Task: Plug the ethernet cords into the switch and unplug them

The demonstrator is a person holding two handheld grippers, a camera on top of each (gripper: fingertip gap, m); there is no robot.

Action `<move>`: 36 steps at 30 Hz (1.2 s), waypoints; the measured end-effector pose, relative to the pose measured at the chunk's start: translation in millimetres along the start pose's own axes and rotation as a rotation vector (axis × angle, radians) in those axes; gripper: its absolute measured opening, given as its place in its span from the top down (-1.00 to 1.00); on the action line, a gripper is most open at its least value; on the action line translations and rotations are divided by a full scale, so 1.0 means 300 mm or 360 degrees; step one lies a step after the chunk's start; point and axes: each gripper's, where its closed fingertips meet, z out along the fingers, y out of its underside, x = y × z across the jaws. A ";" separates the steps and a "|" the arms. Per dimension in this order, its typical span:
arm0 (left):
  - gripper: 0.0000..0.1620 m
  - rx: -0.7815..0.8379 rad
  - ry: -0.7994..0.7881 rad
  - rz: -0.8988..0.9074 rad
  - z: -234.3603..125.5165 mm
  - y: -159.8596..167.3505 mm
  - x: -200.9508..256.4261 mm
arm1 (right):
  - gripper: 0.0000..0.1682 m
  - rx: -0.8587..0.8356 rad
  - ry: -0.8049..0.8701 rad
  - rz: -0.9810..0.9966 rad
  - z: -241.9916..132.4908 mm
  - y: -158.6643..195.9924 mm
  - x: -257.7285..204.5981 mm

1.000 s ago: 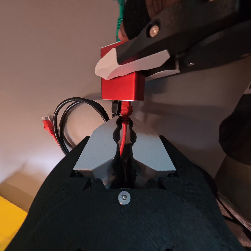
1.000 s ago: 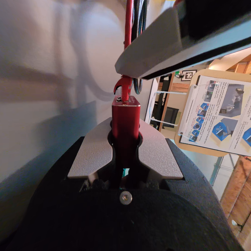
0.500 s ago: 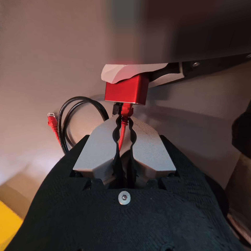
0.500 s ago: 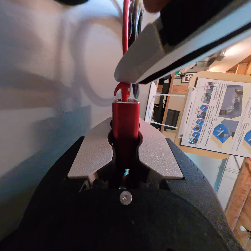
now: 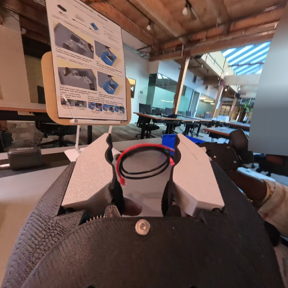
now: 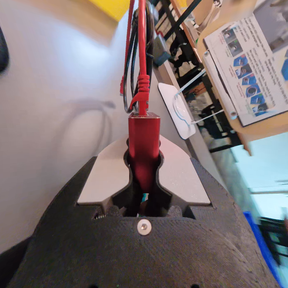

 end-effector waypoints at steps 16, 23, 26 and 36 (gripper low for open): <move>-0.09 -0.0166 0.0135 0.0027 -0.018 0.208 0.061 | 0.65 0.0965 -0.0293 0.1410 -0.279 -0.142 0.349; -0.07 -0.0201 0.0083 0.0040 -0.048 0.269 0.044 | 0.65 0.0673 -0.0059 0.1028 -0.455 -0.011 0.629; -0.03 -0.0140 0.0077 0.0009 -0.055 0.251 0.035 | 0.64 0.0367 0.0085 0.0889 -0.501 0.136 0.755; 0.02 -0.0177 0.0096 0.0037 -0.052 0.265 0.044 | 0.66 -0.1025 0.0259 0.0163 -0.657 0.736 1.014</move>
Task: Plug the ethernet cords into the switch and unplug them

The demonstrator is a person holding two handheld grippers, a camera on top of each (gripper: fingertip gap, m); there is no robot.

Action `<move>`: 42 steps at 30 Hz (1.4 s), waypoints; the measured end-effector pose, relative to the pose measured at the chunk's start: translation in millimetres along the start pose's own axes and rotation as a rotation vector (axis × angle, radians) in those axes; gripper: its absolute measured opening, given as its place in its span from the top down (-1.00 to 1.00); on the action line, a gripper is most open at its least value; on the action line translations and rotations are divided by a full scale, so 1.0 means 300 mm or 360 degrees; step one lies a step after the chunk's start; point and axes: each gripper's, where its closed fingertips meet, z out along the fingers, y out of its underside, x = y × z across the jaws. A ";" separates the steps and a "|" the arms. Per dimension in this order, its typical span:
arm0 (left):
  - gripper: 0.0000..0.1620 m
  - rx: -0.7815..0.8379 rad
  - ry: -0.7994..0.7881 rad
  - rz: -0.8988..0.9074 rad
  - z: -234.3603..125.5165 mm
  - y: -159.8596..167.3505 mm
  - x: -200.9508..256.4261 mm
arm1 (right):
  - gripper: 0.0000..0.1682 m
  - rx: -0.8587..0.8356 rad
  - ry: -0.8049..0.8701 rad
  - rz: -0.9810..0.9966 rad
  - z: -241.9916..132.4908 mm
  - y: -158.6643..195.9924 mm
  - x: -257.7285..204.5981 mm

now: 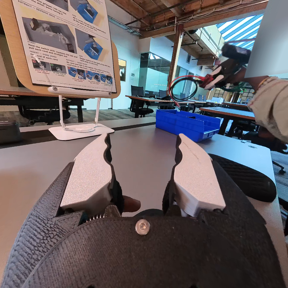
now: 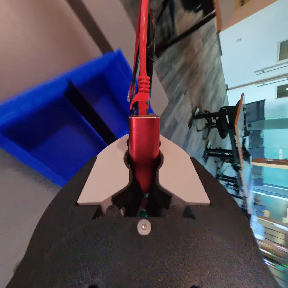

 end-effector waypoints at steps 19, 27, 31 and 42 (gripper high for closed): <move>0.02 -0.0189 0.0020 0.0083 0.033 0.049 0.020 | 0.64 -0.0399 -0.0637 -0.0758 0.478 0.113 -0.091; 0.02 -0.0293 0.0034 0.0126 0.051 0.081 0.031 | 0.58 -0.0389 -0.0553 -0.0738 0.583 0.177 -0.140; 0.02 -0.0276 0.0017 0.0132 0.048 0.076 0.029 | 0.28 -0.0378 -0.0471 -0.0605 0.581 0.158 -0.105; 0.01 -0.0300 0.0008 0.0200 0.052 0.084 0.040 | -0.45 -0.0002 -0.0363 0.0109 0.414 -0.042 -0.048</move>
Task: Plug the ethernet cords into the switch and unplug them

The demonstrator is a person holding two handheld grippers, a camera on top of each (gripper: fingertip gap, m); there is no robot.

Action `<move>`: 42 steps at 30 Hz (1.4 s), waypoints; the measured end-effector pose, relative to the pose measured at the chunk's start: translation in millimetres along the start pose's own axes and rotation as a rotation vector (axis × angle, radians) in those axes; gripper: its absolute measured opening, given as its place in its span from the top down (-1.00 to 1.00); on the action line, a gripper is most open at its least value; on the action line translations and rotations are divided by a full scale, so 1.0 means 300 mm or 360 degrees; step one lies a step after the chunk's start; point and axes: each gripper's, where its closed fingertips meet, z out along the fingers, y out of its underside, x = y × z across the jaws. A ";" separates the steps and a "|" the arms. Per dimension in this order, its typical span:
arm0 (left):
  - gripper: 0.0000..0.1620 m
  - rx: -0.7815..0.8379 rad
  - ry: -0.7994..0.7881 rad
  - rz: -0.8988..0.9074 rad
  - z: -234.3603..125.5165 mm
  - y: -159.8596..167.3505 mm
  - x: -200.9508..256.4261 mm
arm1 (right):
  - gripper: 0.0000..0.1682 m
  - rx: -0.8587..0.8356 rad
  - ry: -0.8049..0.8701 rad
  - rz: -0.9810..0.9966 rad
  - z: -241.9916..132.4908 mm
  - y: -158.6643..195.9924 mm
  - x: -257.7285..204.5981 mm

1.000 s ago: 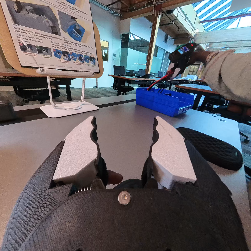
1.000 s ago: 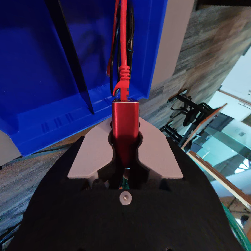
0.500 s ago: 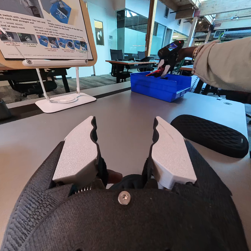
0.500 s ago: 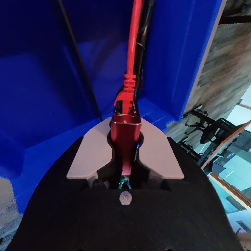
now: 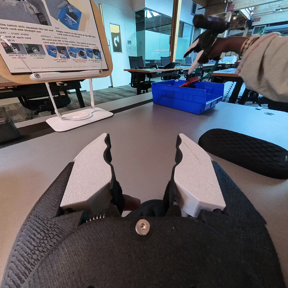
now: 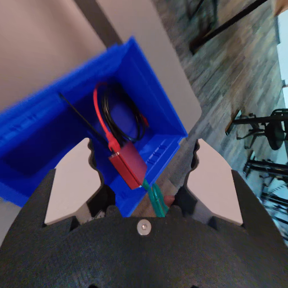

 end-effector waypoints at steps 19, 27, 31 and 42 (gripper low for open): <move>-0.29 0.0185 -0.0709 -0.0021 -0.234 -0.143 -0.290 | -0.22 0.1166 0.0733 0.1368 -0.455 -0.107 -0.512; 0.12 -0.0091 -0.1404 0.0050 -0.523 -0.008 -0.655 | -0.09 0.0812 0.0600 0.1402 -0.222 -0.002 -0.618; 0.50 -0.0398 -0.1334 -0.0142 -0.511 0.150 -0.725 | 0.29 0.0662 0.0535 0.1389 -0.143 0.021 -0.617; 0.94 -0.0554 -0.1139 -0.0023 -0.416 0.151 -0.660 | 0.92 0.0505 0.0476 0.1116 -0.083 -0.025 -0.662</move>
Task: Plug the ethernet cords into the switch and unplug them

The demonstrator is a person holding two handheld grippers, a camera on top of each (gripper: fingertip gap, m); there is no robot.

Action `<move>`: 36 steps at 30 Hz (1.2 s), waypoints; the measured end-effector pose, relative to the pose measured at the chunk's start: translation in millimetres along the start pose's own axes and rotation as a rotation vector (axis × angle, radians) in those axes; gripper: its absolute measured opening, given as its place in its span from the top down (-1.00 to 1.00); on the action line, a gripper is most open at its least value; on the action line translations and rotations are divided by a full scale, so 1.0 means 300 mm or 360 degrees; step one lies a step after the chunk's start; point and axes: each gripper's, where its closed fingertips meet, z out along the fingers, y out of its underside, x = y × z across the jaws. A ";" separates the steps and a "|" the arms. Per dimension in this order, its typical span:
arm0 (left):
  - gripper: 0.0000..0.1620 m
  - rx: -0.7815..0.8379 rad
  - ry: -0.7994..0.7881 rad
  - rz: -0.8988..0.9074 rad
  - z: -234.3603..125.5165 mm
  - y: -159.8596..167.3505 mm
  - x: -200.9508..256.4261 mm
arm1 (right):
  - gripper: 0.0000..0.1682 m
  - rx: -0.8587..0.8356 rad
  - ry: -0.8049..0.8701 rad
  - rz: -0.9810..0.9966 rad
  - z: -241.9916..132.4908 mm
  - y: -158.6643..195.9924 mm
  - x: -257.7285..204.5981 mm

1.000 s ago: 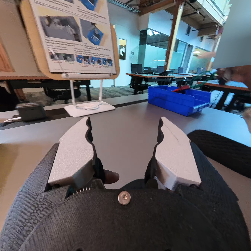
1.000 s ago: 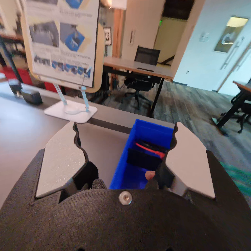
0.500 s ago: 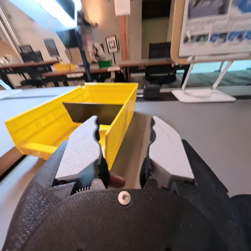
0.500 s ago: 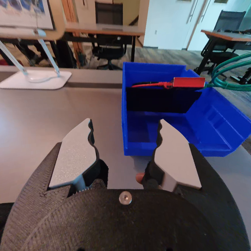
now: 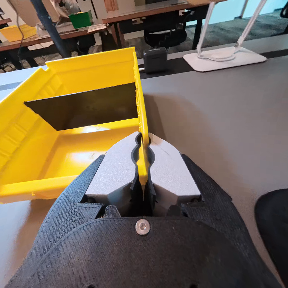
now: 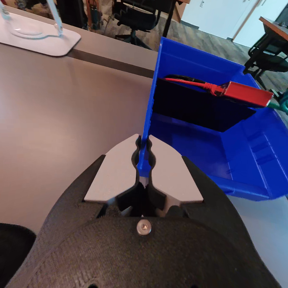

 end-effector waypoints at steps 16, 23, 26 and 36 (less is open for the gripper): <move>0.88 -0.0063 0.0335 0.0104 0.010 -0.060 0.475 | 0.85 0.0044 -0.0284 -0.0378 -0.082 -0.071 -0.428; 0.85 -0.0056 0.0468 0.0131 0.013 -0.082 0.648 | 0.84 0.0123 -0.0459 -0.0454 -0.143 -0.099 -0.647; 0.83 -0.0057 0.0560 0.0141 0.020 -0.094 0.718 | 0.83 0.0156 -0.0543 -0.0480 -0.168 -0.111 -0.736; 0.74 -0.0056 0.0822 0.0151 0.057 -0.123 0.847 | 0.81 0.0248 -0.0802 -0.0458 -0.211 -0.151 -0.974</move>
